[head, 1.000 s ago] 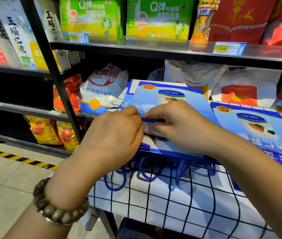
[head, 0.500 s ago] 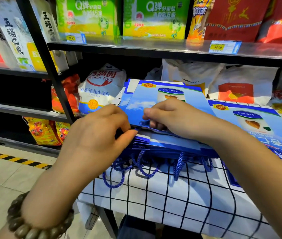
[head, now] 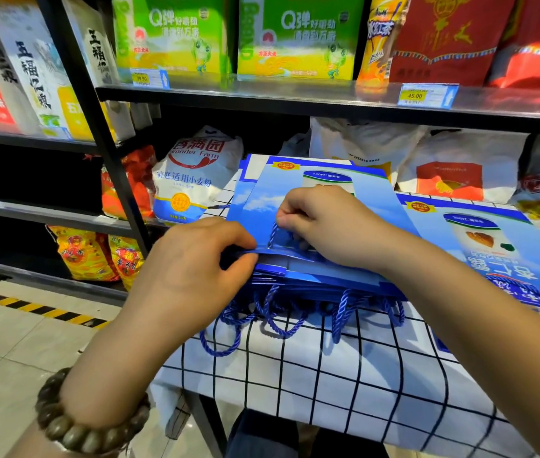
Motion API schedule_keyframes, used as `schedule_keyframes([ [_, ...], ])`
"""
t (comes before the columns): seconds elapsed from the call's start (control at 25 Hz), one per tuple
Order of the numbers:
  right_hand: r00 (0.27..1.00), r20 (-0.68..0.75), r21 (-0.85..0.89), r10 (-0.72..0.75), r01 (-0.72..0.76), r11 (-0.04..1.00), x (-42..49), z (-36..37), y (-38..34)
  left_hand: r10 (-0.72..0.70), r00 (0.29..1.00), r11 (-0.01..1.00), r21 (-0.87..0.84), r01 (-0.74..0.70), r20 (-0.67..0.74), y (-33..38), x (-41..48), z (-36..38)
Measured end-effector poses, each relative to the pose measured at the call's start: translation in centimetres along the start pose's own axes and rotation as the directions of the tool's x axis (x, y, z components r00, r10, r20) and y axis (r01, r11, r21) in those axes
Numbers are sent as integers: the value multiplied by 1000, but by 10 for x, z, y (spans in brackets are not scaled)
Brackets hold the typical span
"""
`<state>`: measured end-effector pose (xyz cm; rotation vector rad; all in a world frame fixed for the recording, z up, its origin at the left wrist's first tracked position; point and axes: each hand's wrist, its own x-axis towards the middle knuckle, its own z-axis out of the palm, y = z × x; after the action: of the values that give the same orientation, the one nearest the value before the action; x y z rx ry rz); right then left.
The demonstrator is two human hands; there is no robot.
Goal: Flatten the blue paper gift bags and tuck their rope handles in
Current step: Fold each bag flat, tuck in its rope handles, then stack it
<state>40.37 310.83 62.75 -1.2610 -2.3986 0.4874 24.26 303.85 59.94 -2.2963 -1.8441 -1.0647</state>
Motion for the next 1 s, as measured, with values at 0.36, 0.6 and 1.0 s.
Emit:
schedule_keyframes([
  [0.36,993,76,-433,-87,112,894,-39,-10,-15,298,955,955,11,-298,-8,-17,7,-5],
  [0.6,912,-241,-557,-331,149,817,-25,-19,-10,-103,896,881,-457,-119,-432,15,16,11],
  [1.0,460,-824,526,330,407,747,-14,-63,-1,-7,1000,921,-390,9,6,88,41,61],
])
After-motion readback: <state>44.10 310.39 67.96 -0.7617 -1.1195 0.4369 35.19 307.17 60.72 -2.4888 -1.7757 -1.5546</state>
